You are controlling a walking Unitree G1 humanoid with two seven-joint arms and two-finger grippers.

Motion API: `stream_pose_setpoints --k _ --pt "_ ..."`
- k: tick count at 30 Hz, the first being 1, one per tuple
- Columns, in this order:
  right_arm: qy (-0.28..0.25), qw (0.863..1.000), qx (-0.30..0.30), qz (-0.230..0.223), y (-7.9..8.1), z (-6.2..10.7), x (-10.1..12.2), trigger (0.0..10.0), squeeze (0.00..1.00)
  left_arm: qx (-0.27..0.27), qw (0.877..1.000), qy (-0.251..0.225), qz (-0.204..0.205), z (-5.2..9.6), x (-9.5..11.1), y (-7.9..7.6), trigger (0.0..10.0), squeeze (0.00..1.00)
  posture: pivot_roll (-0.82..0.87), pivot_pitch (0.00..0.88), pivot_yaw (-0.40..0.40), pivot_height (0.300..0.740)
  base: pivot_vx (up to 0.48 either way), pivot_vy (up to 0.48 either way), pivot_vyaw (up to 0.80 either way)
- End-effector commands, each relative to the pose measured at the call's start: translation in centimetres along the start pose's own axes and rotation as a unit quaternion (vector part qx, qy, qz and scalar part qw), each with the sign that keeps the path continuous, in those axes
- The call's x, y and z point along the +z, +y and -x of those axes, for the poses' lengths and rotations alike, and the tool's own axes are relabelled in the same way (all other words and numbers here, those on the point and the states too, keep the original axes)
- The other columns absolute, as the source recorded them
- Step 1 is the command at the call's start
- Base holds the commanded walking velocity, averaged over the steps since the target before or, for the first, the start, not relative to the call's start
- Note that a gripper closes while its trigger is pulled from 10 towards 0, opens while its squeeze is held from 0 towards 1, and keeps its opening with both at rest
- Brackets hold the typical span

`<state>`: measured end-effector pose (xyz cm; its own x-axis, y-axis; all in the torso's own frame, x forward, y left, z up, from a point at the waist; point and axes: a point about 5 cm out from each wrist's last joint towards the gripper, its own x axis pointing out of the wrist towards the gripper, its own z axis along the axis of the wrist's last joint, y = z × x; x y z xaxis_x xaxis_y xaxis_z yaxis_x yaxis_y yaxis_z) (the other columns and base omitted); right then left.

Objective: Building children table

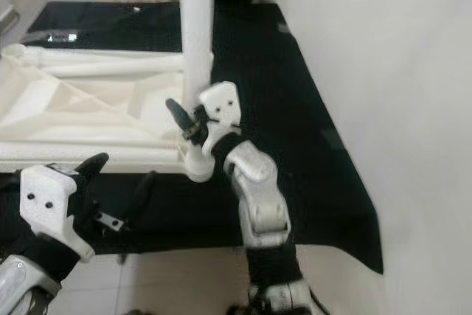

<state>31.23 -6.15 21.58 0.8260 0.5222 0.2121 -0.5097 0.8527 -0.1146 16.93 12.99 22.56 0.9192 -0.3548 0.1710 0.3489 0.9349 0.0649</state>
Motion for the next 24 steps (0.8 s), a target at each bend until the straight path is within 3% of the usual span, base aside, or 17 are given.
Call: stream_pose_setpoints --k 1,3,4,5,6,8,9,10,13,16,19,20,21,23,24 --pt "0.049 0.998 0.004 -0.037 2.1 -0.3 -2.6 0.0 0.00 -0.006 1.000 0.007 0.004 0.0 -0.2 0.0 10.0 0.00 0.17 0.153 -0.015 0.740 0.000 0.000 0.00" --pt "0.038 0.999 0.005 -0.030 1.5 -1.0 -2.1 0.0 0.00 -0.008 1.000 0.006 0.003 -0.1 -0.2 0.0 10.0 0.00 0.17 0.154 -0.017 0.740 0.000 0.000 0.00" --pt "0.034 0.999 0.003 -0.026 1.3 -1.2 -1.8 6.5 0.00 -0.007 1.000 0.006 0.002 -0.1 -0.2 0.1 10.0 0.00 0.17 0.151 -0.016 0.740 0.000 0.000 0.00" --pt "0.031 0.999 0.002 -0.024 1.2 -1.3 -1.6 6.5 0.00 -0.006 1.000 0.006 0.000 -0.1 -0.2 0.1 10.0 0.00 0.17 0.151 -0.016 0.740 0.000 0.000 0.00" --pt "0.024 0.999 0.006 -0.020 1.1 -1.5 -1.3 10.0 0.00 -0.004 1.000 0.006 -0.001 -0.2 -0.2 0.2 10.0 0.00 0.17 0.150 -0.015 0.740 0.000 0.000 0.00" --pt "0.020 1.000 0.009 -0.021 1.2 -1.5 -1.0 10.0 0.00 -0.004 1.000 0.005 -0.001 -0.2 -0.2 0.3 10.0 0.00 0.17 0.150 -0.014 0.740 0.000 0.000 0.00" --pt "0.014 1.000 0.015 -0.023 1.3 -1.6 -0.6 10.0 0.93 -0.004 1.000 0.005 0.000 -0.2 -0.2 0.2 10.0 0.00 0.17 0.150 -0.014 0.740 0.000 0.000 0.00" --pt "0.010 0.999 0.018 -0.024 1.5 -1.5 -0.2 10.0 1.00 -0.005 1.000 0.005 0.000 -0.2 -0.2 0.2 10.0 0.00 0.17 0.150 -0.015 0.740 0.000 0.000 0.00" --pt "-0.005 0.998 0.043 -0.034 1.7 -1.7 0.8 10.0 1.00 -0.006 1.000 0.006 0.002 -0.2 -0.2 0.1 10.0 0.00 0.17 0.151 -0.015 0.740 0.000 0.000 0.00" --pt "-0.023 0.992 0.122 -0.022 1.3 -2.5 1.6 10.0 1.00 -0.006 1.000 0.006 0.003 -0.2 -0.2 0.1 10.0 0.00 0.17 0.151 -0.016 0.740 0.000 0.000 0.00" --pt "-0.025 0.990 0.139 -0.016 1.0 -2.7 1.7 10.0 1.00 -0.006 1.000 0.006 0.003 -0.2 -0.2 0.1 10.0 0.00 0.17 0.151 -0.016 0.740 0.000 0.000 0.00" --pt "-0.025 0.985 0.172 -0.012 0.8 -2.9 1.8 10.0 1.00 -0.006 1.000 0.006 0.004 -0.2 -0.2 0.1 10.0 0.00 0.17 0.150 -0.017 0.740 0.000 0.000 0.00" --pt "-0.020 0.976 0.215 -0.006 0.6 -3.1 1.7 10.0 0.82 -0.006 1.000 0.006 0.005 -0.1 -0.2 0.0 10.0 0.00 0.17 0.154 -0.018 0.740 0.000 0.000 0.00" --pt "-0.020 0.976 0.215 -0.006 0.6 -3.1 1.7 10.0 0.82 -0.006 1.000 0.006 0.005 -0.1 -0.2 0.0 10.0 0.00 0.17 0.154 -0.018 0.740 0.000 0.000 0.00" --pt "-0.017 0.967 0.254 0.005 0.4 -3.2 1.8 10.0 0.82 -0.006 1.000 0.007 0.005 -0.1 -0.2 0.0 10.0 0.00 0.18 0.153 -0.017 0.740 0.000 0.000 0.00"
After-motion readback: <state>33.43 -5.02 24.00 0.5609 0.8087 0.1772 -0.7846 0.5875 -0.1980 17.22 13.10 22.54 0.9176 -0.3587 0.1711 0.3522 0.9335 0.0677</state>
